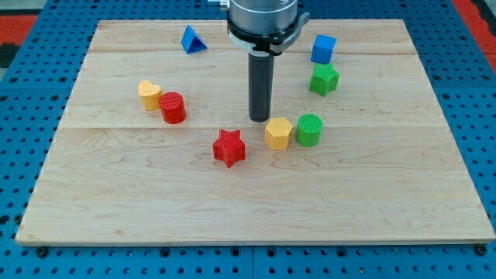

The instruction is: Push the yellow heart top right to the red circle

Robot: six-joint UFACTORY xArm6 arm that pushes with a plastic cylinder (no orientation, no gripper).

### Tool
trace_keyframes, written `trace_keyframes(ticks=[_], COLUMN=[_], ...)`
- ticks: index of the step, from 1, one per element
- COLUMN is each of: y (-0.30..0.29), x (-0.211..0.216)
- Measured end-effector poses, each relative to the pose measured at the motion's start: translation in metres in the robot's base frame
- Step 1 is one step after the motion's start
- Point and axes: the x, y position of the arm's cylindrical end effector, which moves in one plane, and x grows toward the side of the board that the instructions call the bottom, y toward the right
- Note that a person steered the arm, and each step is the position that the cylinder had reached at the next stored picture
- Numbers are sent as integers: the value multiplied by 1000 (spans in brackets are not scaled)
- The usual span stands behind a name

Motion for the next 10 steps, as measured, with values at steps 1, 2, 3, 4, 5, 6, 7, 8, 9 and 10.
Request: trace_keyframes(ticks=[1, 2, 3, 4, 5, 6, 7, 8, 9, 10], y=[1, 68, 43, 21, 79, 99, 90, 47, 76, 107], x=[38, 82, 58, 30, 37, 88, 94, 62, 61, 60])
